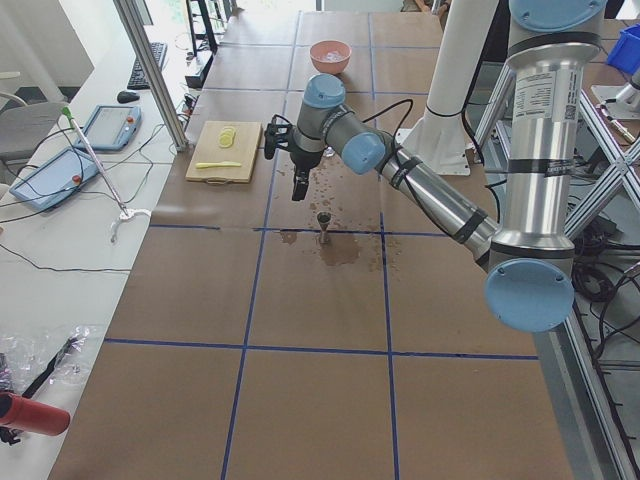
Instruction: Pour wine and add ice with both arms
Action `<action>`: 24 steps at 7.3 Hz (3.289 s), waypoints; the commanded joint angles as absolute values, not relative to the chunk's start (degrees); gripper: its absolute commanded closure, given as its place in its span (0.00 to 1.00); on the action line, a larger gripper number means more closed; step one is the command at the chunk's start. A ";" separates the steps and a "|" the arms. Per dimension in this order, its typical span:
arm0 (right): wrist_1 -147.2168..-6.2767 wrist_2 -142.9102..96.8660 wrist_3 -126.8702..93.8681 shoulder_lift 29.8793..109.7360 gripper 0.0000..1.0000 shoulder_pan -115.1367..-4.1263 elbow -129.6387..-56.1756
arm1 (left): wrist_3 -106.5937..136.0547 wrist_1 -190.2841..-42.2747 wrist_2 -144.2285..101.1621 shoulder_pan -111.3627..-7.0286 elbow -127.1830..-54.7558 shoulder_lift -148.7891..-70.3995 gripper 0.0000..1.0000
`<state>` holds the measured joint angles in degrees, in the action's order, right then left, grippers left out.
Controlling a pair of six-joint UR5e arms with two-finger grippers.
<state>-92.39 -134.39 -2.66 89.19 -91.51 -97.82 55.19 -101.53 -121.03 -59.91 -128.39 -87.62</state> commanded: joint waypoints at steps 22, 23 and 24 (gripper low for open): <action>-92.11 -139.48 -12.48 89.21 0.00 -90.62 -102.13 | 91.58 -126.04 -28.06 -5.10 -103.10 -82.09 0.01; -92.20 -139.48 -12.48 89.21 0.00 -90.62 -102.13 | 91.67 -126.04 -27.95 -5.10 -102.40 -82.87 0.01; -92.20 -139.48 -12.48 89.12 0.00 -90.62 -102.13 | 91.58 -126.12 -27.86 -5.10 -102.31 -82.97 0.08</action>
<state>-92.17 -139.48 -12.48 89.18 -90.62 -102.13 91.61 -126.05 -28.24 -5.12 -102.71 -82.58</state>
